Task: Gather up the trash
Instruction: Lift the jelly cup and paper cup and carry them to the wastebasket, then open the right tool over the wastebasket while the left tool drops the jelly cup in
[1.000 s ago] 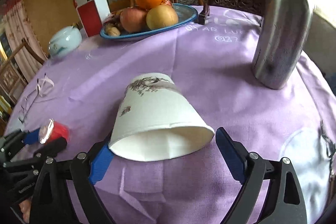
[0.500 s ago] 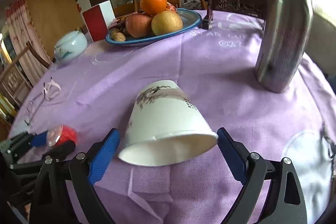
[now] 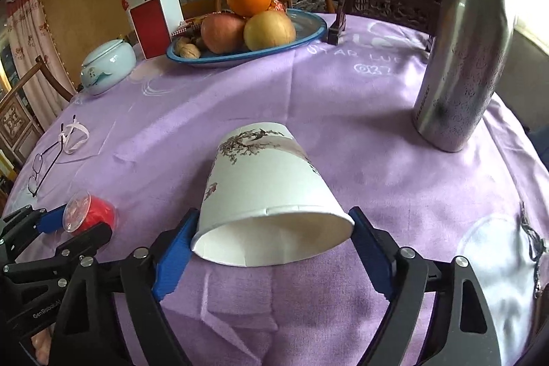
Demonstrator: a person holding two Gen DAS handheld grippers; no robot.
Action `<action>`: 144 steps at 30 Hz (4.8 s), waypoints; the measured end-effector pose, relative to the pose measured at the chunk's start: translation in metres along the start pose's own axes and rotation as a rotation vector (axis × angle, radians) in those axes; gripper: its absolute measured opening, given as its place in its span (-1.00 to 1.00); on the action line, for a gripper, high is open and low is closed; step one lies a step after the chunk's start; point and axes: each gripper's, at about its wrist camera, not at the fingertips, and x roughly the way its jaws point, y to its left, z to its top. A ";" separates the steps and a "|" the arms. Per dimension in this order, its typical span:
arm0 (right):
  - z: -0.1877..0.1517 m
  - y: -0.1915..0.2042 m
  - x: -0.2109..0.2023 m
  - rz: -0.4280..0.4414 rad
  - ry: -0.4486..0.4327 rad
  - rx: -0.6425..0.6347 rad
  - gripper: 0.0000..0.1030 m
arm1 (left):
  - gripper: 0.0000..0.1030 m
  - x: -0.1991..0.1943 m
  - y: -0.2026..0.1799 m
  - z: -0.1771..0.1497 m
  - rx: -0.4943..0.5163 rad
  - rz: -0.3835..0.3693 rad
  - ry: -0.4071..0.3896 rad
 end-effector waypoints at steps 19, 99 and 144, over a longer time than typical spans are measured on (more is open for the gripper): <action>-0.066 -0.028 -0.126 0.064 -0.232 0.202 0.58 | 0.01 -0.058 -0.007 -0.010 0.023 -0.051 -0.171; -0.562 -0.288 -0.291 -0.276 -0.068 0.808 0.61 | 0.01 -0.129 -0.444 -0.301 0.697 -0.429 -0.051; -0.587 -0.346 -0.276 -0.309 -0.066 0.949 0.83 | 0.01 -0.057 -0.512 -0.337 0.837 -0.496 0.168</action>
